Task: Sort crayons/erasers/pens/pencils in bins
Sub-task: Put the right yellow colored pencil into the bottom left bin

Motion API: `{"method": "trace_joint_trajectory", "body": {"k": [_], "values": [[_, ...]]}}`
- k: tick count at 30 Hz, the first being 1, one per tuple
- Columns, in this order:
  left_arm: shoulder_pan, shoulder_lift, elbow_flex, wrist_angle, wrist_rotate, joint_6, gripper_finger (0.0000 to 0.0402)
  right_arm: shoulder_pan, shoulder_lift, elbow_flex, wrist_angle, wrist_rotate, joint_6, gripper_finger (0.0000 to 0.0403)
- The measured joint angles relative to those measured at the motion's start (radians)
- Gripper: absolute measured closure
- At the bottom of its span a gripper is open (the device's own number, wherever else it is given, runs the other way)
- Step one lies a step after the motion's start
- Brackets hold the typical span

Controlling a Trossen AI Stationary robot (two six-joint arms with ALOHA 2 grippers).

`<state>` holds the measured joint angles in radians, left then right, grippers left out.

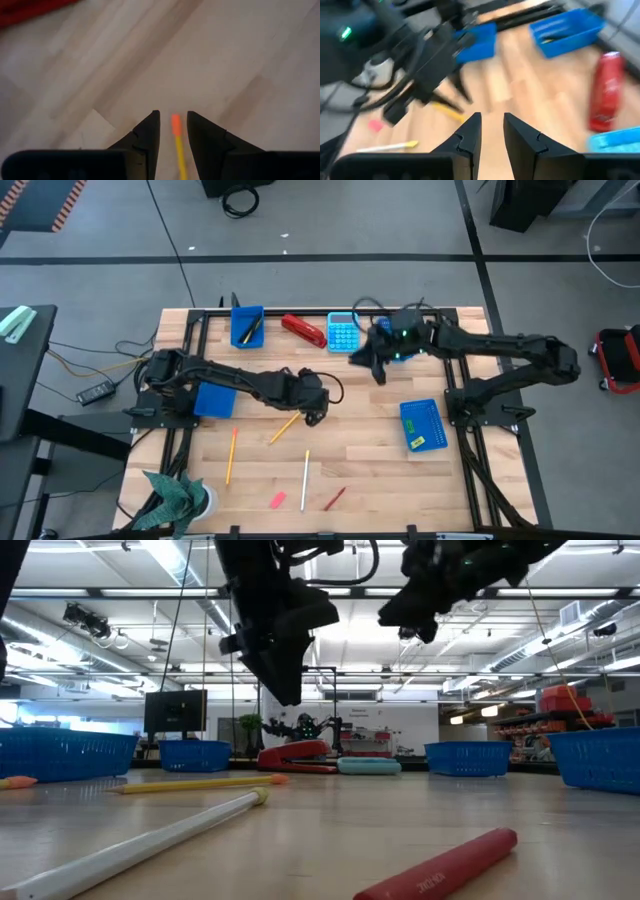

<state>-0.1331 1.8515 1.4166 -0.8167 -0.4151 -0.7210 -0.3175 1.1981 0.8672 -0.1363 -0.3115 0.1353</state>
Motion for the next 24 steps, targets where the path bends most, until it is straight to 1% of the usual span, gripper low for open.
{"method": "trace_joint_trajectory", "body": {"k": [2, 5, 7, 9, 11, 13, 17, 20, 24], "values": [[-0.022, 0.000, 0.000, -0.012, 0.024, -0.052, 0.0295, 0.033, 0.004, -0.027, 0.007, 0.033, -0.009, 0.0315], [-0.064, 0.000, 0.000, -0.037, 0.042, -0.107, 0.0297, 0.045, 0.009, -0.050, 0.000, 0.125, -0.088, 0.0315], [-0.091, 0.000, 0.000, -0.048, 0.000, -0.113, 0.0300, 0.045, 0.008, -0.056, 0.005, 0.186, -0.089, 0.0315], [-0.114, 0.000, 0.000, -0.061, -0.061, -0.114, 0.0304, 0.045, 0.008, -0.061, 0.002, 0.222, -0.054, 0.0315], [-0.129, 0.000, 0.000, -0.067, -0.085, -0.114, 0.0309, 0.045, 0.008, -0.061, 0.004, 0.234, -0.002, 0.0315], [-0.137, 0.000, 0.000, -0.068, -0.081, -0.123, 0.0313, 0.045, 0.008, -0.061, 0.004, 0.233, 0.049, 0.0315], [-0.152, 0.000, 0.000, -0.104, -0.030, -0.221, 0.0316, 0.074, 0.011, -0.061, 0.001, 0.213, 0.147, 0.0315], [-0.151, 0.000, 0.000, -0.158, 0.007, -0.262, 0.0307, 0.122, 0.021, -0.061, 0.002, 0.225, 0.149, 0.0315], [-0.130, 0.000, 0.000, -0.210, 0.019, -0.239, 0.0290, 0.174, 0.022, -0.061, -0.007, 0.251, 0.126, 0.0315]]}}
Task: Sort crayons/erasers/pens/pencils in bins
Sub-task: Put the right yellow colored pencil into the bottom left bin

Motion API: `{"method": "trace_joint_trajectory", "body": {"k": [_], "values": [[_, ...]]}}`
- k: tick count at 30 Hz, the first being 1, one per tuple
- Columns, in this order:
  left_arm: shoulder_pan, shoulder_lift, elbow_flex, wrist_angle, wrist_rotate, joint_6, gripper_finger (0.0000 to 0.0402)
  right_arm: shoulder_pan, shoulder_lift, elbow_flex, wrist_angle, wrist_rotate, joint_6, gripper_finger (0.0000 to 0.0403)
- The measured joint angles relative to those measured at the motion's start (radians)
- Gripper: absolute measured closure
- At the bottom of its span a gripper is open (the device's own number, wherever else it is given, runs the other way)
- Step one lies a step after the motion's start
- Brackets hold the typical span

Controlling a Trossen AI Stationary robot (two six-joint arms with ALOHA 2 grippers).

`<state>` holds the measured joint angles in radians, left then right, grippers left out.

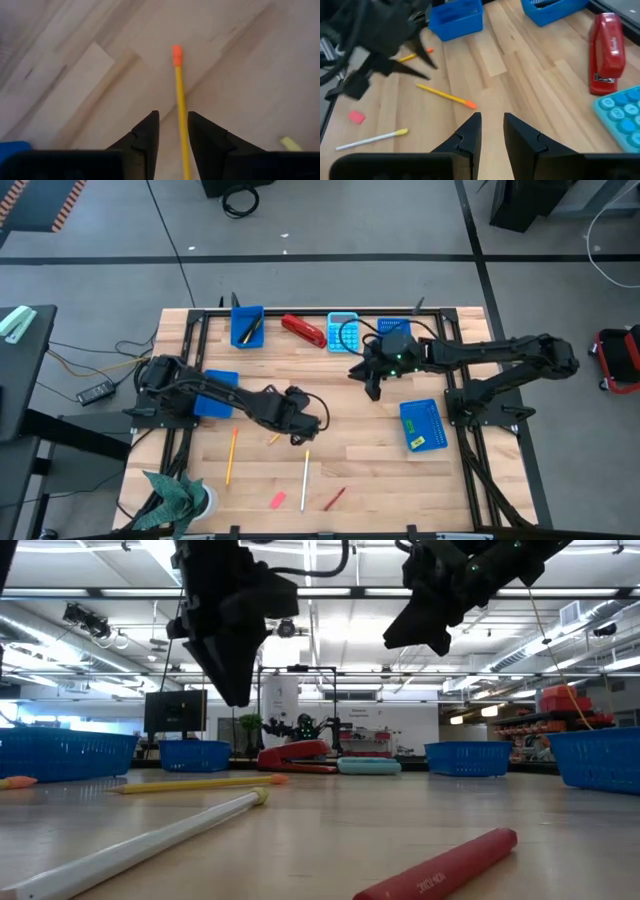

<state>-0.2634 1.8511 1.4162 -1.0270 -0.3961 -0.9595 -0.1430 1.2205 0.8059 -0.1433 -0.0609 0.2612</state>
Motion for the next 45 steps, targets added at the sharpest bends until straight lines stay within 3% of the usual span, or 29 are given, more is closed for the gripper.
{"method": "trace_joint_trajectory", "body": {"k": [6, 15, 36, 40, 45], "values": [[0.055, 0.015, -0.001, 0.059, 0.106, 0.090, 0.0260, 0.081, 0.000, 0.000, -0.008, 0.018, -0.040, 0.0315], [0.121, 0.082, -0.001, 0.086, 0.130, 0.235, 0.0234, 0.164, 0.000, 0.000, -0.099, 0.061, -0.018, 0.0315], [0.171, 0.143, -0.001, 0.201, 0.139, 0.400, 0.0239, 0.351, 0.000, 0.000, -0.136, 0.062, -0.013, 0.0315], [0.172, 0.143, -0.001, 0.202, 0.139, 0.429, 0.0239, 0.373, 0.000, 0.000, -0.095, 0.139, -0.021, 0.0315], [0.172, 0.143, -0.001, 0.230, 0.139, 0.510, 0.0239, 0.381, 0.000, 0.001, -0.085, 0.318, -0.054, 0.0315]]}}
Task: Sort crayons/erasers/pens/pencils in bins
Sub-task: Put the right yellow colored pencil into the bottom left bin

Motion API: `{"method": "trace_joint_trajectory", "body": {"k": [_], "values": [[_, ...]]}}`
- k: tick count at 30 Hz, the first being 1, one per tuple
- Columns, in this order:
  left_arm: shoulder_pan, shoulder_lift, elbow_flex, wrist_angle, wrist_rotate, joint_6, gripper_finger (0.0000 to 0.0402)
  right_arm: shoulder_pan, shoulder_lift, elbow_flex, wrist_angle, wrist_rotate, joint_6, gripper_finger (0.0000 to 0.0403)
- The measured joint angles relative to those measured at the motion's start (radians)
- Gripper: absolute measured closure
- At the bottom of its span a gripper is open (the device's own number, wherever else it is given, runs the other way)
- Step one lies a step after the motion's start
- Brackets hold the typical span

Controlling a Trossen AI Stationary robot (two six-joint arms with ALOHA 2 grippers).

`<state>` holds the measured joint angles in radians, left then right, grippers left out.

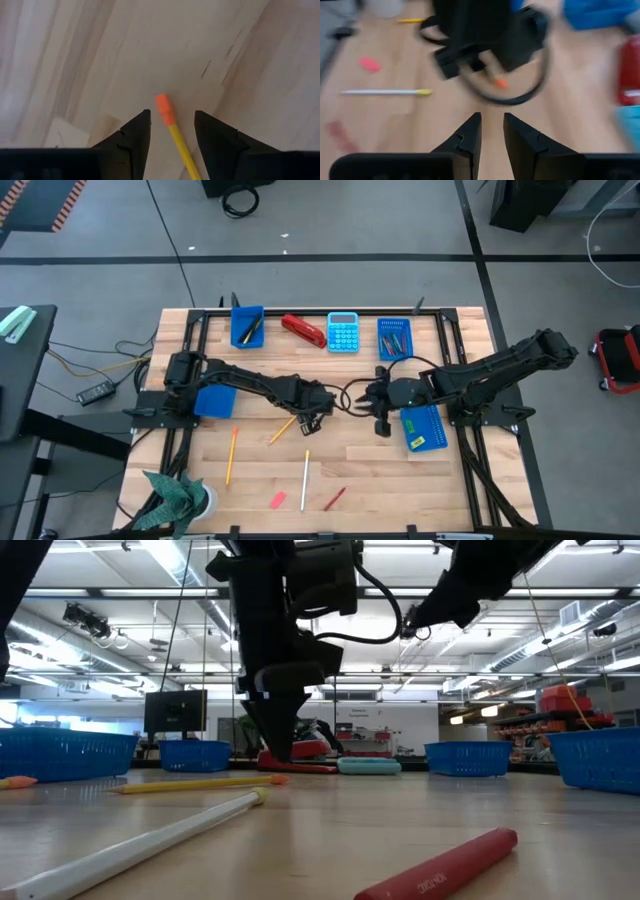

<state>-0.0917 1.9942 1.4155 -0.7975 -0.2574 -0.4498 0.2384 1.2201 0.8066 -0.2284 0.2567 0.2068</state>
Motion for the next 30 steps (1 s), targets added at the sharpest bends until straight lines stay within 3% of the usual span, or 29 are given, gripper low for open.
{"method": "trace_joint_trajectory", "body": {"k": [5, 7, 24, 30], "values": [[0.000, 0.000, 0.000, 0.020, 0.000, 0.068, 0.0239, -0.009, 0.000, -0.037, 0.071, 0.253, -0.097, 0.0315], [0.000, 0.000, 0.000, 0.016, 0.000, 0.059, 0.0239, -0.028, 0.001, -0.064, 0.091, 0.292, -0.128, 0.0315], [0.000, 0.000, 0.000, 0.126, -0.003, -0.219, 0.0239, -0.280, 0.001, -0.317, 0.350, 0.285, -0.135, 0.0315], [0.004, 0.000, 0.000, 0.244, -0.003, -0.164, 0.0239, -0.317, 0.001, -0.309, 0.363, 0.269, -0.136, 0.0315]]}}
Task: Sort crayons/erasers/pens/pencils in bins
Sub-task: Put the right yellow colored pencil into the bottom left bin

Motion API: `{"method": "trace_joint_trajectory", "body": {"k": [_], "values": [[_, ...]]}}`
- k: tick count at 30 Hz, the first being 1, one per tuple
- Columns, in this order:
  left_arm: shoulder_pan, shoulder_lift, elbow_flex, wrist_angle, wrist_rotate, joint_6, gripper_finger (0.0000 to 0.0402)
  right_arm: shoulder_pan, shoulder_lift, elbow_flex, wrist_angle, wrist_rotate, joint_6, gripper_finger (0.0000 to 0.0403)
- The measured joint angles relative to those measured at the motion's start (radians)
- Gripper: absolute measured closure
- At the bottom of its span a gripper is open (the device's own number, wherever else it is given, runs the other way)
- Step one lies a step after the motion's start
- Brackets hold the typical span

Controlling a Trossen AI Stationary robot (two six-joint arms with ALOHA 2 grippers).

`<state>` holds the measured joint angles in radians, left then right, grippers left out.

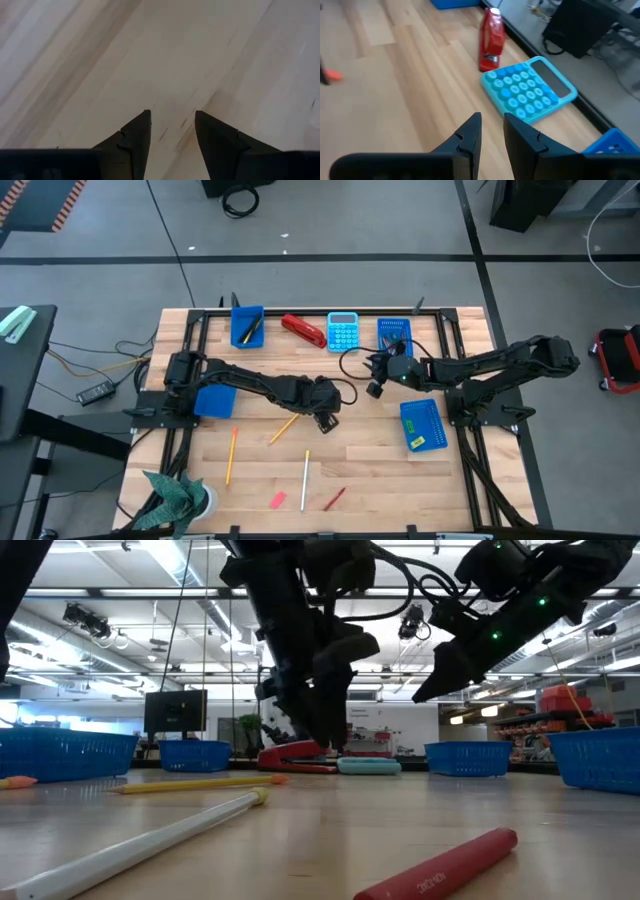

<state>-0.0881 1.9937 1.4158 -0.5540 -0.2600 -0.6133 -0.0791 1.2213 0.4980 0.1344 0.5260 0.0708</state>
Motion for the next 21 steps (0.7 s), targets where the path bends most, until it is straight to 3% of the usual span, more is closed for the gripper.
{"method": "trace_joint_trajectory", "body": {"k": [6, 13, 21], "values": [[0.005, 0.000, 0.000, -0.086, -0.004, -0.071, 0.0239, 0.001, 0.000, 0.000, -0.004, -0.063, -0.007, 0.0315], [0.030, 0.005, 0.000, -0.232, 0.065, -0.153, 0.0245, 0.004, 0.000, 0.001, -0.005, -0.175, 0.045, 0.0315], [0.061, 0.021, 0.000, -0.277, 0.116, -0.134, 0.0269, 0.034, 0.000, 0.001, -0.007, -0.192, 0.052, 0.0315]]}}
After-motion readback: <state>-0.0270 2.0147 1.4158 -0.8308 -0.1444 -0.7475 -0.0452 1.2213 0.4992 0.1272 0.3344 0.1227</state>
